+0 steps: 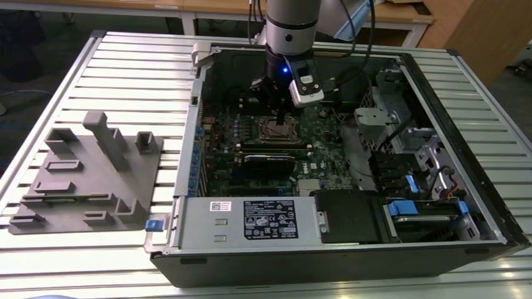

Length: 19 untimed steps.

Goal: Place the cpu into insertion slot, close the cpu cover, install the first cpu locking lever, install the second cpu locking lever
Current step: 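Install the second cpu locking lever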

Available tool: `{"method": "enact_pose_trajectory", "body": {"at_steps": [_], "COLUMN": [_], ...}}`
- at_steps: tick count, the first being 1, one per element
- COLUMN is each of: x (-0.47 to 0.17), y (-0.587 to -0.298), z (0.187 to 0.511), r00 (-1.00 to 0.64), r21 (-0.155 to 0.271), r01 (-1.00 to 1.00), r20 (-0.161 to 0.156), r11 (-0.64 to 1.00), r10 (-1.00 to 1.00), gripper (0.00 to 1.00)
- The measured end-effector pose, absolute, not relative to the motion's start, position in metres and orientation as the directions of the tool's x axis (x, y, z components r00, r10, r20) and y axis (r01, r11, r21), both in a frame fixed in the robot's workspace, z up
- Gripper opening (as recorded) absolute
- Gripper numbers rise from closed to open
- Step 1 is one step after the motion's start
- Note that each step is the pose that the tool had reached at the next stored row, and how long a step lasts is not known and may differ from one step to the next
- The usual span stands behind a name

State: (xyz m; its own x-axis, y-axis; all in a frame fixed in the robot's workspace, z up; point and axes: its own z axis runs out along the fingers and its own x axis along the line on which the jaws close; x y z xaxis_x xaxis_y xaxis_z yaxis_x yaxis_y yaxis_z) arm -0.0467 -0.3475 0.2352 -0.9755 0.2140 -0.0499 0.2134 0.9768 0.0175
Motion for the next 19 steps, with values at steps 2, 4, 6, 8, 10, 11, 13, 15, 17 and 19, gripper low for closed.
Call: {"method": "enact_pose_trajectory", "body": {"at_steps": [2,4,6,8,10,11,13,15,17,19], "x": [-0.0467,-0.0467,-0.0468,-0.0466,-0.0465,-0.0464,-0.0464,-0.0465,-0.0465,-0.0465], "y": [-0.3475,-0.3475,-0.3475,-0.3475,-0.3475,-0.3478,-0.3479,-0.3479,-0.348,-0.3479], "z": [0.2354,0.2355,0.236,0.2363,0.2363,0.2364,0.2364,0.2364,0.2371,0.2375], "r00": [-0.976,-0.976,-0.976,-0.976,-0.976,-0.976,-0.976,-0.976,-0.976,-0.976], "r21": [0.017,0.017,0.017,0.017,0.017,0.017,0.017,0.017,0.017,0.017], "r01": [0.213,0.213,0.213,0.213,0.213,0.213,0.213,0.213,0.213,0.213], "r20": [-0.05,-0.05,-0.05,-0.05,-0.05,-0.05,-0.05,-0.05,-0.049,-0.05], "r11": [0.977,0.977,0.977,0.977,0.977,0.977,0.977,0.977,0.977,0.977], "r10": [0.214,0.214,0.214,0.214,0.214,0.214,0.214,0.214,0.214,0.214], "gripper": [0.11,0.11,0.11,0.11,0.11,0.11,0.11,0.11,0.11,0.11]}}
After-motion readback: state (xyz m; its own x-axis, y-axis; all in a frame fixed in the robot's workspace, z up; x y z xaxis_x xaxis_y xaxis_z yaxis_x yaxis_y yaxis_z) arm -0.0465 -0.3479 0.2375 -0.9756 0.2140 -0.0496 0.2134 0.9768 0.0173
